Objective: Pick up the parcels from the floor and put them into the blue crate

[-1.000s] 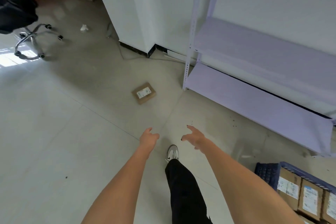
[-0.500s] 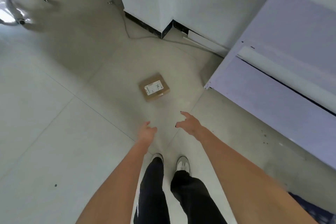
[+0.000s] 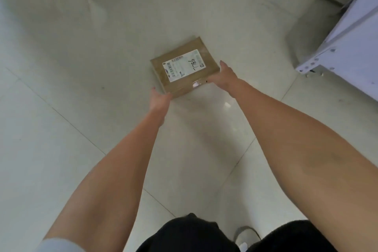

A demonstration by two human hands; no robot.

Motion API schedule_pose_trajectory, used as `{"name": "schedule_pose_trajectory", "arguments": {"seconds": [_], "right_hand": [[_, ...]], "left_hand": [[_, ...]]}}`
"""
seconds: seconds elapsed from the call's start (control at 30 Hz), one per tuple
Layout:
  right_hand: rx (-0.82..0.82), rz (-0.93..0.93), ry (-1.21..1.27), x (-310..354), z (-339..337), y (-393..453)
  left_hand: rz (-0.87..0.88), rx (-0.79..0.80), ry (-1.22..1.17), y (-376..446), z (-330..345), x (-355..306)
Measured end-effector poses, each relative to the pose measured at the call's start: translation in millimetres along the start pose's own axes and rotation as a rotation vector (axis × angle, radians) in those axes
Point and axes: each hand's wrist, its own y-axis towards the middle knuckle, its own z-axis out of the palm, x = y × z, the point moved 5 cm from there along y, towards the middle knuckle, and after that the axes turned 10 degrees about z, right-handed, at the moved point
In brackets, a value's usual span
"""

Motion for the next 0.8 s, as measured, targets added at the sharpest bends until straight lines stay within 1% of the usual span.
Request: {"name": "schedule_pose_trajectory", "arguments": {"seconds": [0.07,0.13,0.23,0.33,0.43,0.67,0.8], "right_hand": [[0.049,-0.016,0.004,5,15,26],[0.084,-0.007,0.042,1,22,36],[0.074,0.042,0.046,-11,10,1],[0.059,0.112,0.076,-27,-22,-69],[0.062,0.166,0.129,-40,-64,-155],[-0.094,0.225,0.161,-48,-192,-375],[-0.183,0.268,0.189,-67,-262,-491]], "left_hand": [[0.035,-0.001,-0.031,21,8,1],[0.054,-0.009,-0.065,21,13,-1],[-0.012,-0.019,-0.088,-11,10,-6],[-0.039,-0.011,-0.039,-82,3,-33],[-0.046,0.037,0.021,-166,3,-79],[0.012,0.134,0.244,-355,6,-210],[0.144,0.248,0.414,-464,26,-284]]}}
